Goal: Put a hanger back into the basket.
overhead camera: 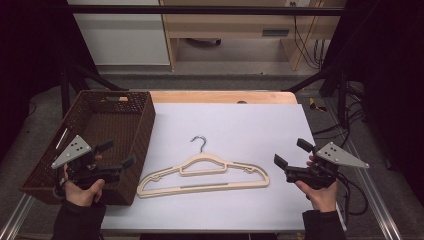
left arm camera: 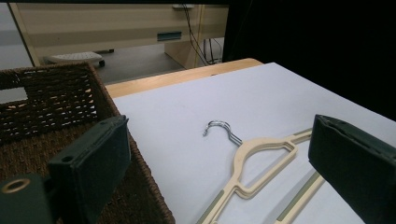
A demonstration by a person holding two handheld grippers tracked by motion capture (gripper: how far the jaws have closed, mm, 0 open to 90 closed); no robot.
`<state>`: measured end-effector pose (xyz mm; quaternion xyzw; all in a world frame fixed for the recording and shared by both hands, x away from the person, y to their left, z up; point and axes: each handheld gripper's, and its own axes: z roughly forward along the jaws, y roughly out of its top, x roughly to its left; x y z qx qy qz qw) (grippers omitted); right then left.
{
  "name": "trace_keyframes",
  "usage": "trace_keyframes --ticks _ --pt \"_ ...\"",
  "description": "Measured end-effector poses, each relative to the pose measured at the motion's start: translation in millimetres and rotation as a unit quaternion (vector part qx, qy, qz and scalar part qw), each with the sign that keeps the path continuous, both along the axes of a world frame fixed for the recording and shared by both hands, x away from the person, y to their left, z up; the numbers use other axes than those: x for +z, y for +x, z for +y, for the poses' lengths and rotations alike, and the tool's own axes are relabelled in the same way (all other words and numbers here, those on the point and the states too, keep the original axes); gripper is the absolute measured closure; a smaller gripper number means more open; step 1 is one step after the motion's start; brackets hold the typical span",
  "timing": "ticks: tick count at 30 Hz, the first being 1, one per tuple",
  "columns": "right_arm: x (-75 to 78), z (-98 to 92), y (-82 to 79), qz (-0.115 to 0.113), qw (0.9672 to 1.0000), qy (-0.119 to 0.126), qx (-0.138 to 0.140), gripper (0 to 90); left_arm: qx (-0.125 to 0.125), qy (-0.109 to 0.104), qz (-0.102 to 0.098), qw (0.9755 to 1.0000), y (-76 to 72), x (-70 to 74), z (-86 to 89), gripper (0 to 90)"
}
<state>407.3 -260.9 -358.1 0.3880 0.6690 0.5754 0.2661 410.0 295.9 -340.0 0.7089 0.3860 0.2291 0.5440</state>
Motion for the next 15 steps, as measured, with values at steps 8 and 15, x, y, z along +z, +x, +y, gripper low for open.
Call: trace_keyframes --ticks 8,15 --pt "-0.3 0.0 -0.2 0.002 1.0000 -0.008 0.001 4.5 -0.003 0.007 0.002 1.0000 0.7 -2.0 -3.6 5.2" --pt "-0.8 3.7 0.6 0.005 0.9999 -0.015 0.004 4.4 -0.013 0.015 0.004 0.9998 1.8 -1.2 -10.1 5.6"
